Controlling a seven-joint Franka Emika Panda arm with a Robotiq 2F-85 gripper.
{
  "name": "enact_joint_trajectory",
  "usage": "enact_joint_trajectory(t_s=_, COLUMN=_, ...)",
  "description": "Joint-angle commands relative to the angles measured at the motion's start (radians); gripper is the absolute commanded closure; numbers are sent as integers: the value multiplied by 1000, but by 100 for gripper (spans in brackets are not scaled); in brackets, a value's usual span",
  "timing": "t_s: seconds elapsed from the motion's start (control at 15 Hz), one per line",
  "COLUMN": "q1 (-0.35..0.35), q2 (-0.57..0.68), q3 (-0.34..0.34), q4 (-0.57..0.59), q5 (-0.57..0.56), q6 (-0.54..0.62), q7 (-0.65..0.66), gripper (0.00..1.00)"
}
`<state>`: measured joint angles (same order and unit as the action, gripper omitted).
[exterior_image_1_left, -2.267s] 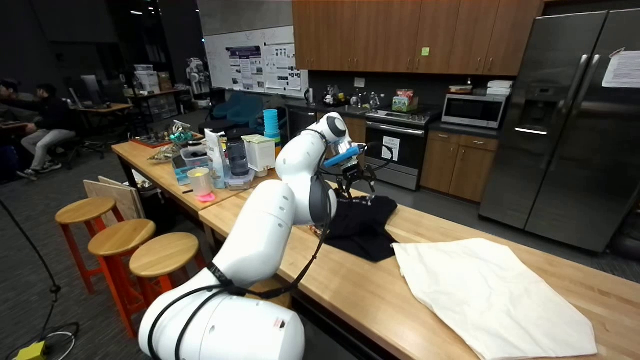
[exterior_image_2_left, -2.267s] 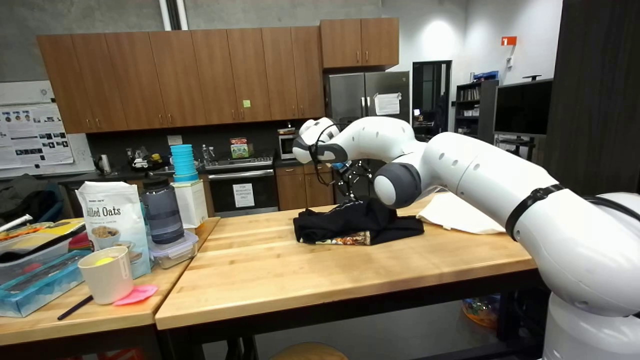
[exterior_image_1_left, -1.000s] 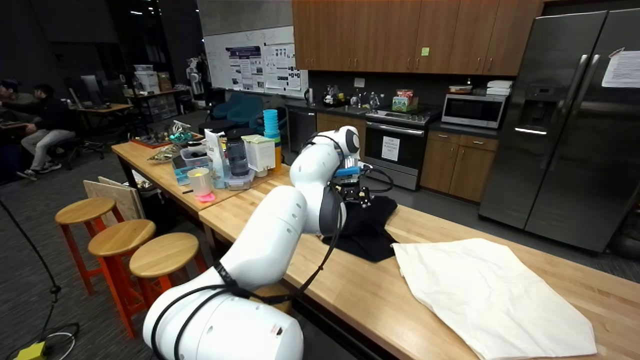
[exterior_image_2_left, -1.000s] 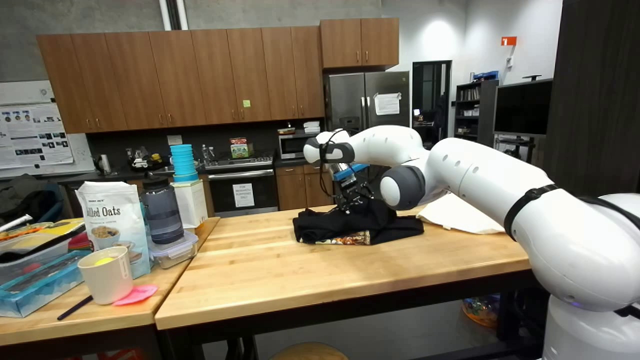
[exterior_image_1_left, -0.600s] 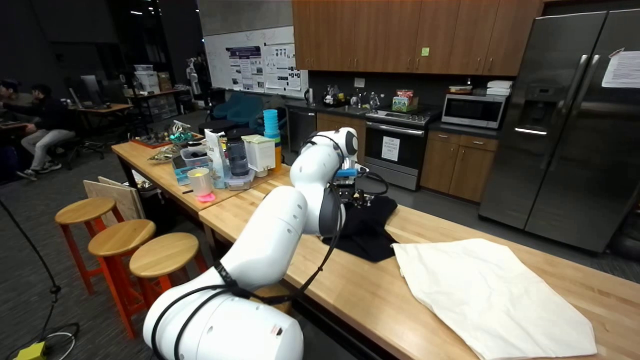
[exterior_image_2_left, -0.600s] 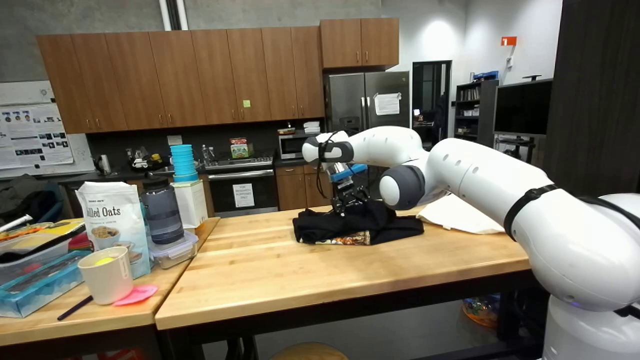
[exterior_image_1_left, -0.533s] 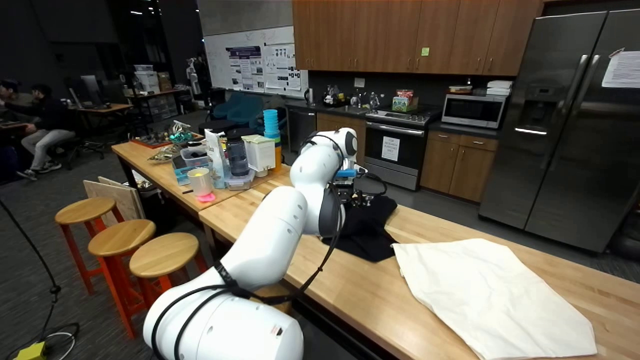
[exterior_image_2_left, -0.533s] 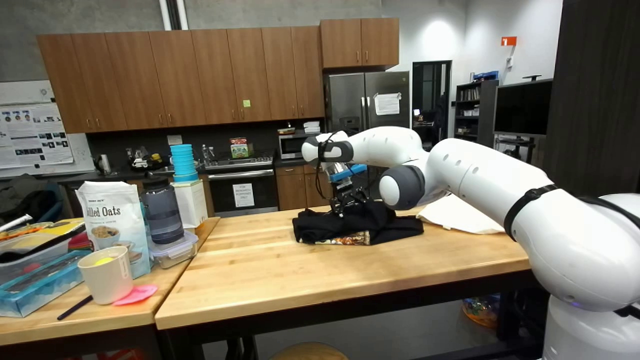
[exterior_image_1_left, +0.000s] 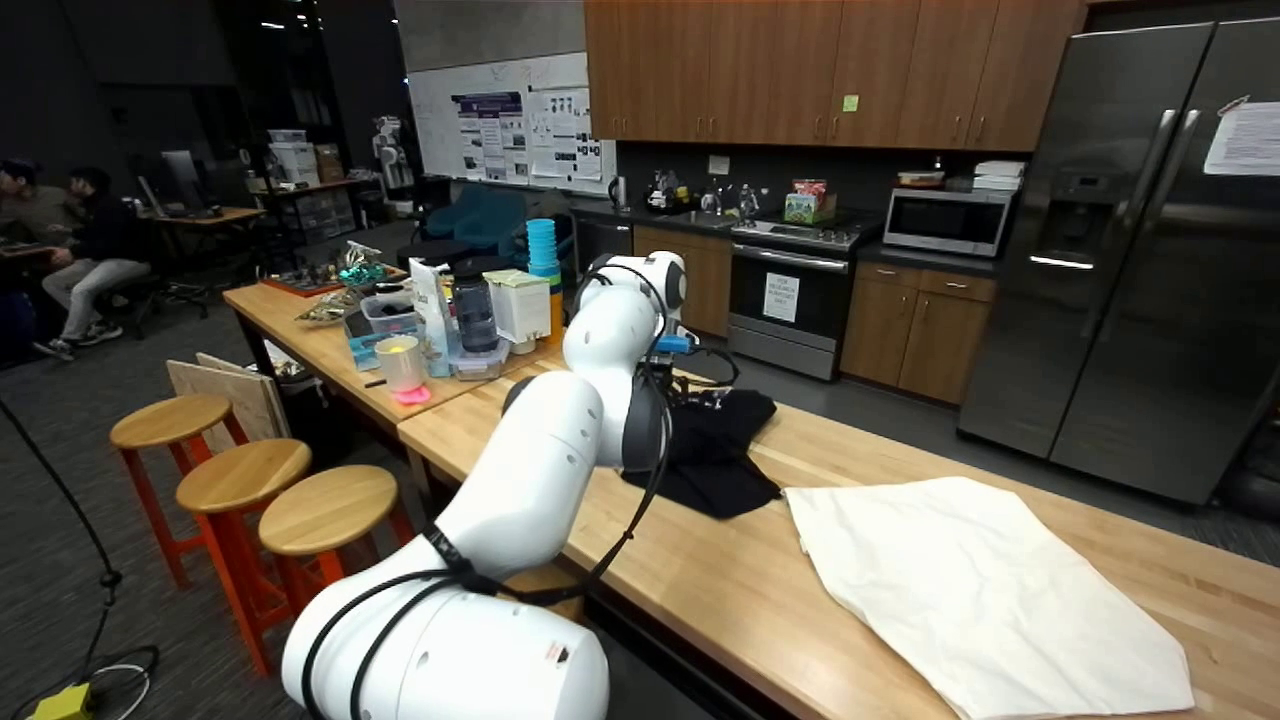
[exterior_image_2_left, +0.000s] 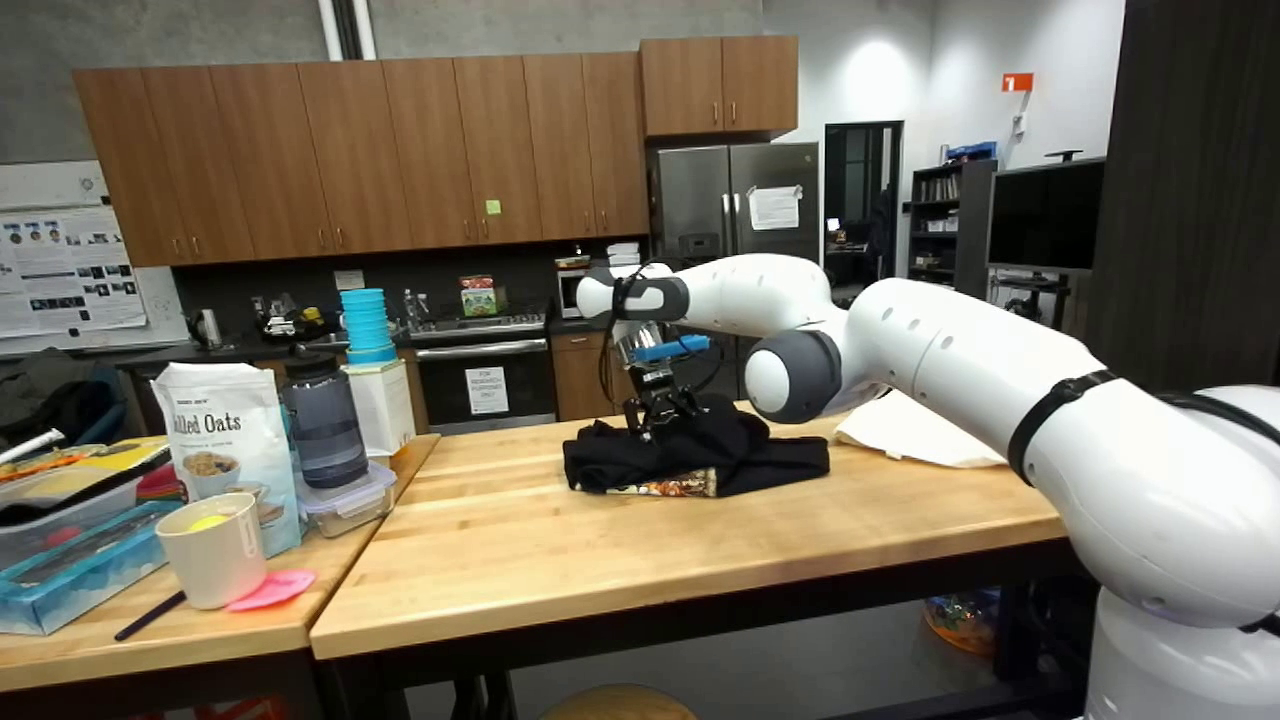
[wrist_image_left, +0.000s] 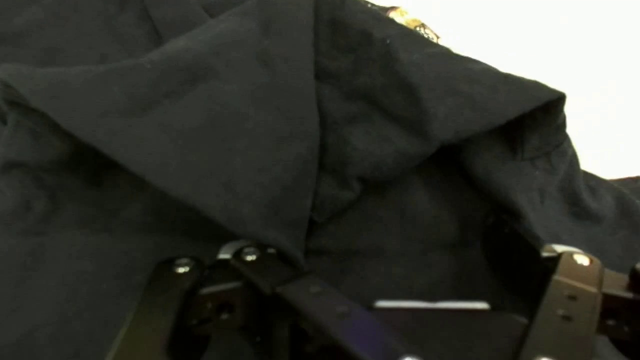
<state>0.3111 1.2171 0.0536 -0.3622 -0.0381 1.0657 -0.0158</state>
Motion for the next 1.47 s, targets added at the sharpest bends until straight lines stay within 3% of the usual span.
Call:
enact_joint_trajectory(t_s=0.0, q1=37, q2=-52, q3=10, q4=2, q5=2, q6=30, q7=-67, gripper=0)
enact_joint_trajectory(t_s=0.53, q1=108, q2=-145, q3=-18, q4=7, q5=-53, q6=125, q7=-150, gripper=0)
enact_joint_trajectory(t_s=1.07, q1=197, q2=-137, q3=-186, q4=-23, q5=-334, q6=294, q7=-186, gripper=0)
enact_joint_trajectory(t_s=1.4, q1=225, q2=-55, q3=-267, q4=10, q5=-448, q6=293, q7=-157, gripper=0)
